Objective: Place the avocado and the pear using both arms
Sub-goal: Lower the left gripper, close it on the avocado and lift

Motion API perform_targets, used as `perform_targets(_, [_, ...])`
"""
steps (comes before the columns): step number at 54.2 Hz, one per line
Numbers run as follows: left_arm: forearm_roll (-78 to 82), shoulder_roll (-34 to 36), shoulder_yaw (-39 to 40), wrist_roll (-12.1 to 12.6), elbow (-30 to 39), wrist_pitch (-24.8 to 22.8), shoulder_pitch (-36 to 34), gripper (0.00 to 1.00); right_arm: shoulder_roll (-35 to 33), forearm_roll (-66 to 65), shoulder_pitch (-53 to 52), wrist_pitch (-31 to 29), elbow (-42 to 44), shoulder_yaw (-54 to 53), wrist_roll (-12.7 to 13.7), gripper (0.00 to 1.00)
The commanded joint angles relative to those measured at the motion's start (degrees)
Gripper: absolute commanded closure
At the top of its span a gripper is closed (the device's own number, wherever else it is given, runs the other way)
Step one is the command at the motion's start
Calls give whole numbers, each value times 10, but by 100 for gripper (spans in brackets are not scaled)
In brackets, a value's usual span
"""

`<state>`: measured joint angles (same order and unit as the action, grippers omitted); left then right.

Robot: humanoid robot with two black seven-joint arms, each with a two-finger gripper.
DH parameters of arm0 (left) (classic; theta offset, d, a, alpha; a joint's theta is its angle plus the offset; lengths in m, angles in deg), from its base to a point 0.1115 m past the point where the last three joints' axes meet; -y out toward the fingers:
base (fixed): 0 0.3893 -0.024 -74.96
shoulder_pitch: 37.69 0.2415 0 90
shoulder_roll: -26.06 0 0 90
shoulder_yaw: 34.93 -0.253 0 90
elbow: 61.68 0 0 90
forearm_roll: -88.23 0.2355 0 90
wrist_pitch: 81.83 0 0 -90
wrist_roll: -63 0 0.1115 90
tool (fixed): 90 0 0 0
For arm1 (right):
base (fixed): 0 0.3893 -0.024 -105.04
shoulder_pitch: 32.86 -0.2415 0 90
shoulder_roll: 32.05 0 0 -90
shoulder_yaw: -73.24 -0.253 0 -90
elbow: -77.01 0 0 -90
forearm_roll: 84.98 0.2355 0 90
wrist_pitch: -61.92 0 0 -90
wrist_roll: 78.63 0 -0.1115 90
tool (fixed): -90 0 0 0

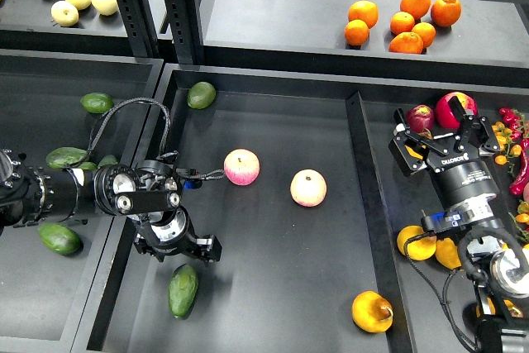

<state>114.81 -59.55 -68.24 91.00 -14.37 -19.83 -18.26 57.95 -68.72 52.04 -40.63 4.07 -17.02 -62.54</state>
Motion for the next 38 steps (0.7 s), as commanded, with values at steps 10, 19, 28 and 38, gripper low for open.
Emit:
perform_targets(10, [8,0,1,0,-3,0,17,1,0,0,1,-1,0,-1,0,0])
perform_targets(19, [8,0,1,0,-3,0,19,1,0,0,2,-1,0,0,0,0])
perform_targets(28, [8,0,3,0,-4,0,19,1,0,0,2,-1,1,0,0,0])
perform_targets(38, [8,-2,3,0,-3,0,26,1,0,0,2,-1,6,0,0,0])
